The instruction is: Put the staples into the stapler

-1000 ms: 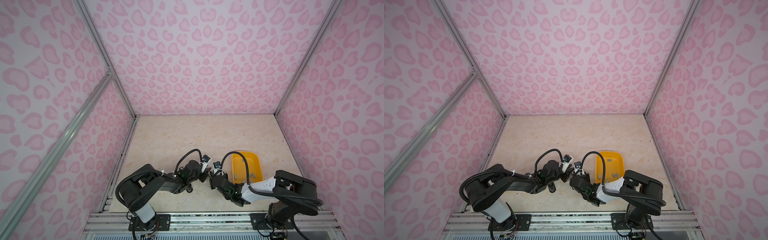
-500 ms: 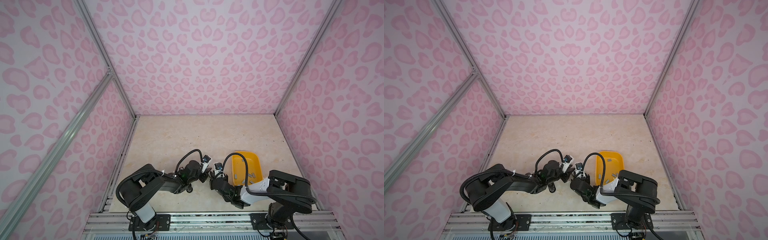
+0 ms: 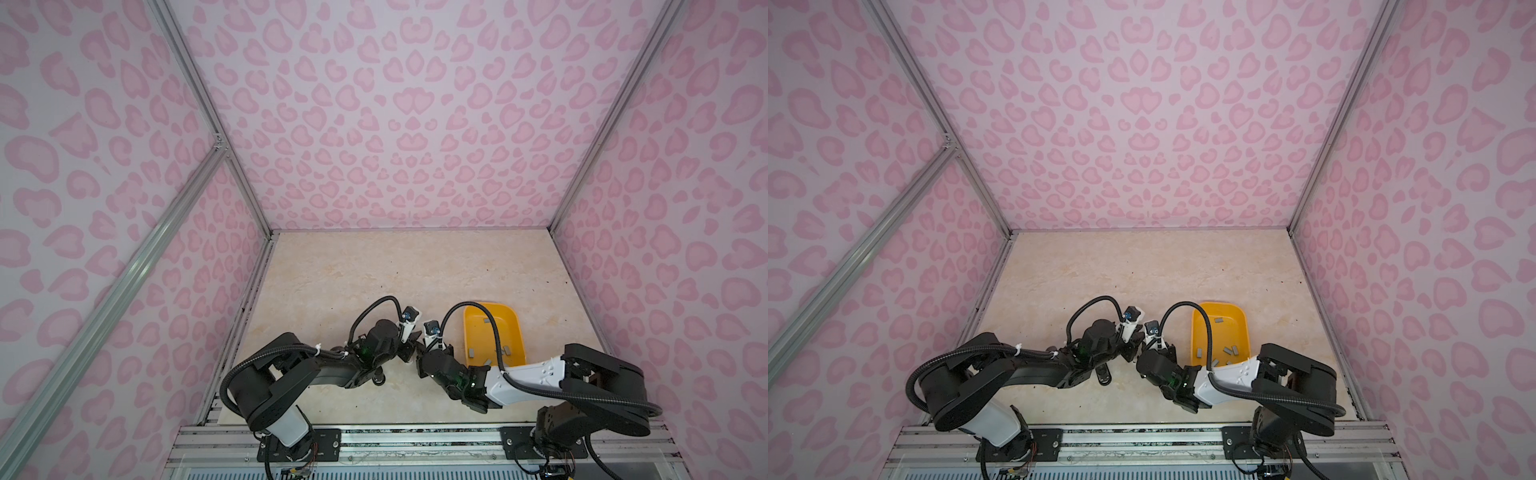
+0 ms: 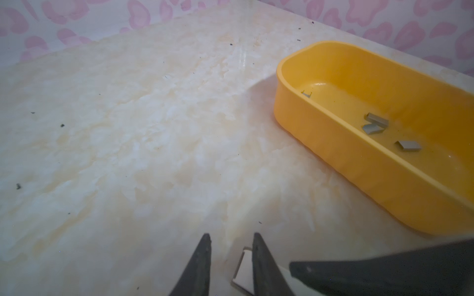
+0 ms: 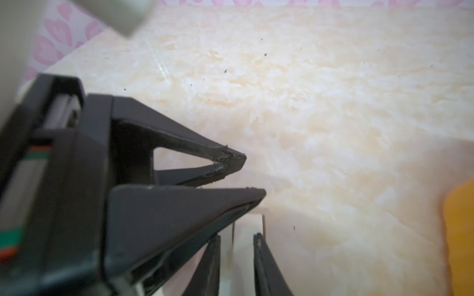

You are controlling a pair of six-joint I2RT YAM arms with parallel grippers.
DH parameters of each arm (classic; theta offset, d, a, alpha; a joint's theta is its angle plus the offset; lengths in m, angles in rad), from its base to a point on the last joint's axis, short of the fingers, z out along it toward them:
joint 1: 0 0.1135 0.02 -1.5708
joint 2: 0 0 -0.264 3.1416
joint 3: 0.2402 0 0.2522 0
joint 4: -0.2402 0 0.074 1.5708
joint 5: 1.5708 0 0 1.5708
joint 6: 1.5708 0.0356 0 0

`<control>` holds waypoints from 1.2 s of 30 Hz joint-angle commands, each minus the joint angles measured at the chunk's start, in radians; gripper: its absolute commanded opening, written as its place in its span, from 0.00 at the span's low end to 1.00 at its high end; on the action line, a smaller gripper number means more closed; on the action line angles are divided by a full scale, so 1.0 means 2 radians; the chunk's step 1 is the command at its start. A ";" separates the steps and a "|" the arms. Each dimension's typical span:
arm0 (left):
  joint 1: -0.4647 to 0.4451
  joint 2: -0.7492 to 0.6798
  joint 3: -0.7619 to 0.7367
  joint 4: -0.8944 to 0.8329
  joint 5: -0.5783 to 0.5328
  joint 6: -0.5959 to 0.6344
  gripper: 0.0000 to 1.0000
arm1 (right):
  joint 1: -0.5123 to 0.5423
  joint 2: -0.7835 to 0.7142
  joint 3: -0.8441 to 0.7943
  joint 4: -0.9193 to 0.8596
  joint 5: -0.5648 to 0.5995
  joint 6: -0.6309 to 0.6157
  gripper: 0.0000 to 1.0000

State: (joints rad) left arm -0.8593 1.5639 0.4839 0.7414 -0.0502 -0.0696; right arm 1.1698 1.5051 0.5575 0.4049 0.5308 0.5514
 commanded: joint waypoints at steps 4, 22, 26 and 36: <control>0.000 -0.091 -0.020 -0.024 -0.132 -0.072 0.32 | 0.000 -0.083 0.032 -0.132 0.044 -0.011 0.41; 0.001 -0.408 0.024 -0.398 -0.345 -0.227 0.42 | -0.337 -0.270 0.044 -0.220 0.067 -0.097 0.92; 0.010 -0.432 0.001 -0.354 -0.458 -0.120 0.58 | -0.495 -0.303 -0.022 -0.175 -0.018 -0.067 0.94; 0.303 -0.480 -0.104 -0.256 -0.370 -0.073 0.63 | -0.678 -0.147 0.002 -0.266 -0.113 0.069 0.87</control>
State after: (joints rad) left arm -0.3031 0.6144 0.3176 0.1253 -0.7761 -0.2413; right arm -0.1551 1.1473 0.5274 -0.0364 0.4988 0.5739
